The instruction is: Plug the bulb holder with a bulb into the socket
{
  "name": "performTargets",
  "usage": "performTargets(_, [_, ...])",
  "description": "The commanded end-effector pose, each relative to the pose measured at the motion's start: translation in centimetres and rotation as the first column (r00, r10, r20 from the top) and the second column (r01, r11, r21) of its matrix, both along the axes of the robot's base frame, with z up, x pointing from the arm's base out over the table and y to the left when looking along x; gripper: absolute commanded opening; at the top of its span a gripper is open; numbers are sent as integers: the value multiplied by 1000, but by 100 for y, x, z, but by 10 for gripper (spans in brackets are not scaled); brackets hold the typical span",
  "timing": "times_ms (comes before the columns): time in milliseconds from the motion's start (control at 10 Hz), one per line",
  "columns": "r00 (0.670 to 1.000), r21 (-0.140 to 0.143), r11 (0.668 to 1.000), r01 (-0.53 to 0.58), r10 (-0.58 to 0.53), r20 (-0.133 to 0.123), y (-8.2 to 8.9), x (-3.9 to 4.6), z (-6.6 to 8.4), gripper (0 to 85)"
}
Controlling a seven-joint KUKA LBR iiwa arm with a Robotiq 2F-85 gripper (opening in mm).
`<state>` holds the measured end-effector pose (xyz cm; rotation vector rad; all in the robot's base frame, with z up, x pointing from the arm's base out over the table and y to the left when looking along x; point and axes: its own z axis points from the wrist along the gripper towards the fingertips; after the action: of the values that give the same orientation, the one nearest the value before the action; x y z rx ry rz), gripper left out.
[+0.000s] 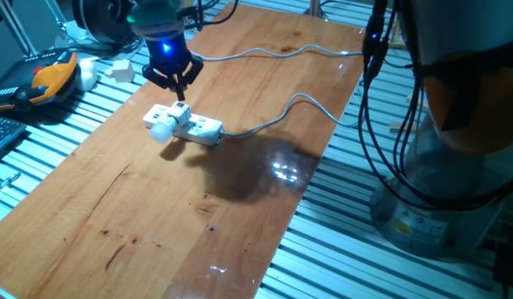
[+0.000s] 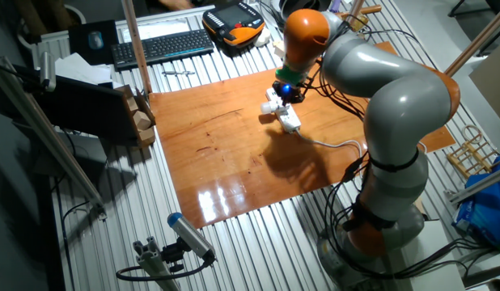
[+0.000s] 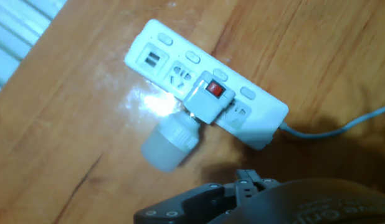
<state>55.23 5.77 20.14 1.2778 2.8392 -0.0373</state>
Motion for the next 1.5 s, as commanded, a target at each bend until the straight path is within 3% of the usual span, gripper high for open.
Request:
performTargets(0, [573,-3,573,-819,819,3,-5,-6,-1,0])
performTargets(200, [523,1,524,-852,852,12,0,-8,-1,0])
performTargets(400, [463,-13,464,-886,886,7,6,-18,0,0])
performTargets(600, [451,-20,451,-892,892,3,17,-26,0,0])
performTargets(800, [473,6,473,-881,880,38,30,-43,3,0])
performTargets(1100, [514,2,515,-857,856,48,42,-44,-22,0])
performTargets(1300, [541,-16,543,-840,839,58,42,-44,-22,0])
performTargets(1400, [555,-38,558,-829,829,62,42,-44,-22,0])
